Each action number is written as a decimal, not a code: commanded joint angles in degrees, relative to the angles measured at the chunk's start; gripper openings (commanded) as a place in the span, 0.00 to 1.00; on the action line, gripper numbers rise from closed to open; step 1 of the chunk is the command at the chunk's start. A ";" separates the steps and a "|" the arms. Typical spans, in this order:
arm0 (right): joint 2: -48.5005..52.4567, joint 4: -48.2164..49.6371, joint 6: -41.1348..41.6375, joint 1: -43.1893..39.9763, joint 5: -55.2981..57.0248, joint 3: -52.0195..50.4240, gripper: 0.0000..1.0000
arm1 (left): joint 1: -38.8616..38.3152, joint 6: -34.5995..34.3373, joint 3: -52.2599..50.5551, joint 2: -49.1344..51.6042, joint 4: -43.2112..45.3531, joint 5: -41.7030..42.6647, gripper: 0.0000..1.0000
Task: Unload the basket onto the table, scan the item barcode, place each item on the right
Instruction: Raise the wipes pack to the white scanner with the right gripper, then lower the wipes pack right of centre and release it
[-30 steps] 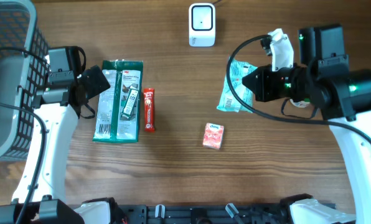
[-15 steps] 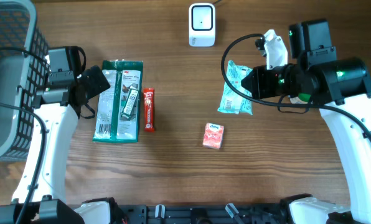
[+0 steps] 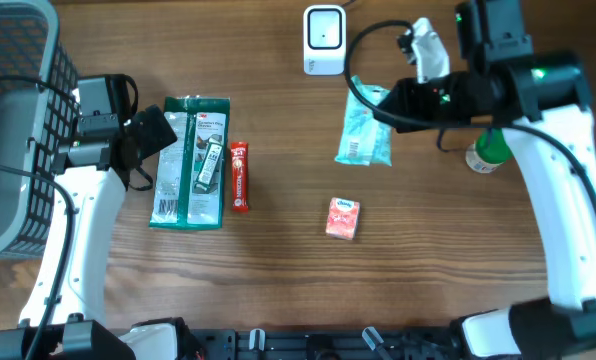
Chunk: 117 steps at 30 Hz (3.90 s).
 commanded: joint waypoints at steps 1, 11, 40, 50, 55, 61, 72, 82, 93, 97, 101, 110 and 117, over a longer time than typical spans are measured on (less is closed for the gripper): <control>3.61 3.17 -1.84 0.76 -4.13 0.98 0.04 | 0.20 -0.52 0.17 -0.31 0.00 0.09 1.00; 8.04 20.59 -1.66 3.91 6.10 0.50 0.04 | 0.22 -0.52 0.17 -0.31 0.00 0.09 1.00; 38.64 98.64 -52.81 19.61 80.48 -1.22 0.04 | 0.22 -0.52 0.17 -0.31 0.00 0.09 1.00; 44.26 101.70 -54.12 19.61 79.91 -1.22 0.04 | 0.22 -0.52 0.17 -0.31 0.00 0.09 1.00; 45.86 100.04 -51.98 19.61 79.78 -1.22 0.04 | 0.22 -0.52 0.17 -0.31 0.00 0.09 1.00; 46.88 94.55 -50.77 21.07 78.25 -1.22 0.04 | 0.22 -0.55 0.17 -0.31 0.00 0.09 1.00; 46.88 92.67 -48.52 23.93 76.72 -1.22 0.04 | 0.22 -0.52 0.17 -0.31 0.00 0.09 1.00; 36.09 85.02 -43.36 23.58 79.49 -1.20 0.04 | 0.22 -0.52 0.17 -0.31 0.00 0.09 1.00; 9.60 45.81 -17.73 20.61 61.09 -1.20 0.04 | 0.22 -0.52 0.17 -0.31 0.00 0.09 1.00; 4.52 27.47 -9.29 14.82 46.36 -1.20 0.04 | 0.22 -0.52 0.15 -0.31 0.00 0.09 1.00; 4.74 9.70 -7.72 6.84 30.82 -1.22 0.04 | 0.22 -0.55 0.15 -0.31 0.00 0.09 1.00; 9.70 -3.56 -5.92 -6.27 27.21 -9.77 0.04 | 0.22 -0.52 0.15 -0.31 0.00 0.09 1.00; 9.77 7.80 -6.16 -9.42 33.24 -23.78 0.04 | 0.22 -0.55 0.15 -0.31 0.00 0.09 1.00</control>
